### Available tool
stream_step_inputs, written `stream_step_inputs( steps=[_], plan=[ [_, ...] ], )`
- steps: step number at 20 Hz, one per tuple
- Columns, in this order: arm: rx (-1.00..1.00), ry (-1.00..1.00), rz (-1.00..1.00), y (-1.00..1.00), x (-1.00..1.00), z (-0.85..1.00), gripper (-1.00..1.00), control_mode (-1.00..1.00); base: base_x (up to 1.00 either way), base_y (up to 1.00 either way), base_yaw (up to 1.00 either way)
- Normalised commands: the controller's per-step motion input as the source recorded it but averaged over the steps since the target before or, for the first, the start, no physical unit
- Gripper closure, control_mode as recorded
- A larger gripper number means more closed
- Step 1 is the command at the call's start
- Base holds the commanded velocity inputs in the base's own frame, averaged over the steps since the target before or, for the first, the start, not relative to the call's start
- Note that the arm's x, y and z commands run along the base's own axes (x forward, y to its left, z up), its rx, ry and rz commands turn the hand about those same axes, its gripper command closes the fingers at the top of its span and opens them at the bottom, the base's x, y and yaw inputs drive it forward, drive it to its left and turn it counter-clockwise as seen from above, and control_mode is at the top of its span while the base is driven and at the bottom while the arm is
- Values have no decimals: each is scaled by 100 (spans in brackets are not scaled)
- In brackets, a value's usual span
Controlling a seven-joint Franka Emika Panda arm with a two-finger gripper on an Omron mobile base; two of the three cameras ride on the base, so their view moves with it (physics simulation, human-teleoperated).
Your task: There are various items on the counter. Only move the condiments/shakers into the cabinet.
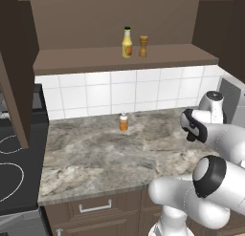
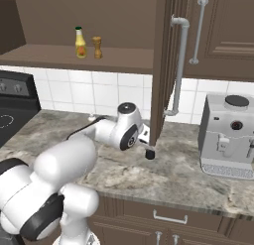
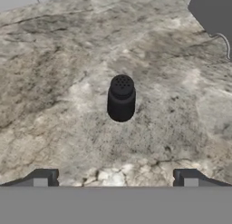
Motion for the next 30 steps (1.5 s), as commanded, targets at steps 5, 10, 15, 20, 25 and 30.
stream_step_inputs(
  steps=[5, 10, 15, 20, 25, 30],
  plan=[
    [0, 0, 0, -10, 14, -22, -100, -100, 0, 0, 0],
    [-3, 0, 0, -22, 10, -24, -100, -100, 0, 0, 0],
    [-2, 0, 0, -1, 10, -14, -100, -100, 0, 0, 0],
    [0, -1, 0, 0, 16, -10, -100, -100, 0, 0, 0],
    [-1, -4, 0, 0, 18, -6, -100, -100, 0, 0, 0],
    [-1, -1, 0, -1, 16, -7, -100, -100, 0, 0, 0]
  ],
)
